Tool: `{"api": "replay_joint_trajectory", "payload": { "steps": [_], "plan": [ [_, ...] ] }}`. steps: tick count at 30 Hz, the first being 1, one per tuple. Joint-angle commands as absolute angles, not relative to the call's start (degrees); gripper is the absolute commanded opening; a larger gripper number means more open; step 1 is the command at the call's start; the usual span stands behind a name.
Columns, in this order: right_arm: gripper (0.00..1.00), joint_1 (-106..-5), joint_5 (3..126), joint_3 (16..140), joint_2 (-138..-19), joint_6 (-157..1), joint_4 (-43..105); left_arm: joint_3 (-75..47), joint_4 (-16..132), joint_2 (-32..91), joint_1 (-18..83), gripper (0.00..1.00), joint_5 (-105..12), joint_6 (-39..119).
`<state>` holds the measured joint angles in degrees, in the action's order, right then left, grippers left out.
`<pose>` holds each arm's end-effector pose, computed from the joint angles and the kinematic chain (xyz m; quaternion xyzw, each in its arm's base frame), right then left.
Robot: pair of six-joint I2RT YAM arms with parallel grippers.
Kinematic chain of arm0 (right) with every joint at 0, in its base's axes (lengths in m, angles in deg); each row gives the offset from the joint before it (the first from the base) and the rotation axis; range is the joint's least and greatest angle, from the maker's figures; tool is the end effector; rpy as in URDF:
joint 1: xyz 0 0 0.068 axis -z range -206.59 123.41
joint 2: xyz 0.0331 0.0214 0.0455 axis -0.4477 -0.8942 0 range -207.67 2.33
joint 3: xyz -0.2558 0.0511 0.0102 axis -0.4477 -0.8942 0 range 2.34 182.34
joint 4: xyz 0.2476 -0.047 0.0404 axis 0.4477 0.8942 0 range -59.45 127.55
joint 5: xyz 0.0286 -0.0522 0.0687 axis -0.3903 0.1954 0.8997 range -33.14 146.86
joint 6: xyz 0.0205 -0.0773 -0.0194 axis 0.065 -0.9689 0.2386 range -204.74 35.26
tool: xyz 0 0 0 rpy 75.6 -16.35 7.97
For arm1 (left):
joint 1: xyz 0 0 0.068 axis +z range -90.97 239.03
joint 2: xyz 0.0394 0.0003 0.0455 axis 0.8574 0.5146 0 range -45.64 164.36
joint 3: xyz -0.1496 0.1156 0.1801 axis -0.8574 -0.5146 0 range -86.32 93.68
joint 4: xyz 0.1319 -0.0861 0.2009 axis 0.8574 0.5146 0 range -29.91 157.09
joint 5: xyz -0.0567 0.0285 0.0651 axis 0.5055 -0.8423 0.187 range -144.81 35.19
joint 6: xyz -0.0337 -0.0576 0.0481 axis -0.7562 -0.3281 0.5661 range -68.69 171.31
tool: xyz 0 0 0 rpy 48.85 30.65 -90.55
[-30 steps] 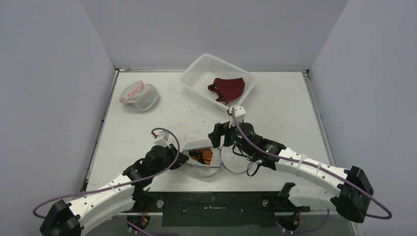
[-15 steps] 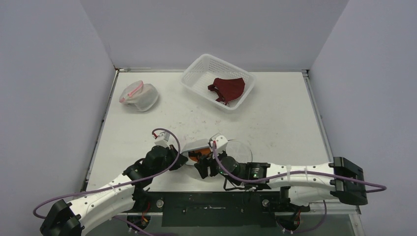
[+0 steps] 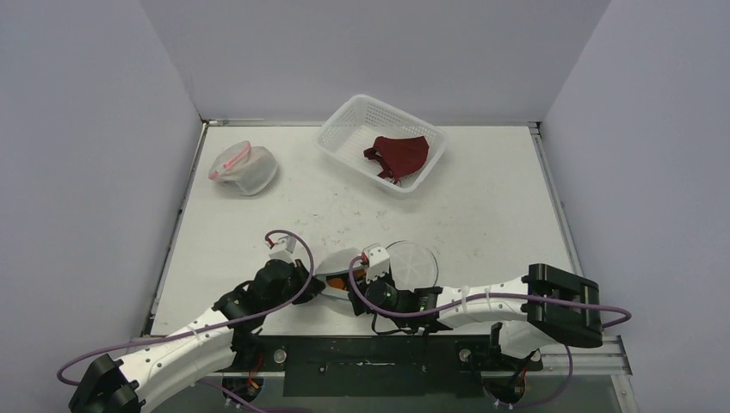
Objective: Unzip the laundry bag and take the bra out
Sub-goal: Pick up the bra from the laundry bag.
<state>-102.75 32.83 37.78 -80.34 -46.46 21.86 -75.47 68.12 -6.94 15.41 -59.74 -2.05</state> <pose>0.1007 0.2870 0.1421 -0.2005 0.8628 0.2555 0.3875 0.1346 -0.1198 0.1275 -0.0951 0.8848 -0.3150 0.3299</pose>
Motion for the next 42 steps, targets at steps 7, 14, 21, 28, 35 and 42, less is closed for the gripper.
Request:
{"api": "replay_joint_trajectory", "payload": {
  "steps": [7, 14, 21, 28, 35, 42],
  "plan": [
    [0.6, -104.34, 33.56, 29.77, -72.96, -41.73, 19.56, -74.71, 70.0, -5.47, 15.26, 0.0, -63.28, -1.44],
    [0.74, -104.38, 27.14, 30.34, -63.19, -40.76, 16.27, -73.28, 67.76, -3.37, 15.17, 0.0, -61.97, -0.15],
    [0.71, -103.89, 29.1, 37.1, -69.15, -42.94, 15.21, -71.06, 66.67, -0.72, 15.09, 0.0, -61.2, 0.93],
    [0.63, -99.89, 31.91, 38.57, -76.28, -38.62, 16.29, -70.44, 65.63, 0.96, 14.87, 0.0, -60.43, 1.13],
    [0.7, -99.26, 29.07, 36.76, -76.76, -33.93, 20.48, -71.14, 65.42, 0.49, 14.82, 0.0, -60.49, 1.12],
    [0.74, -98.53, 30.32, 36.64, -79.34, -31.66, 20.89, -71.53, 63.52, 2.44, 14.82, 0.0, -59.43, 0.93]
  ]
}}
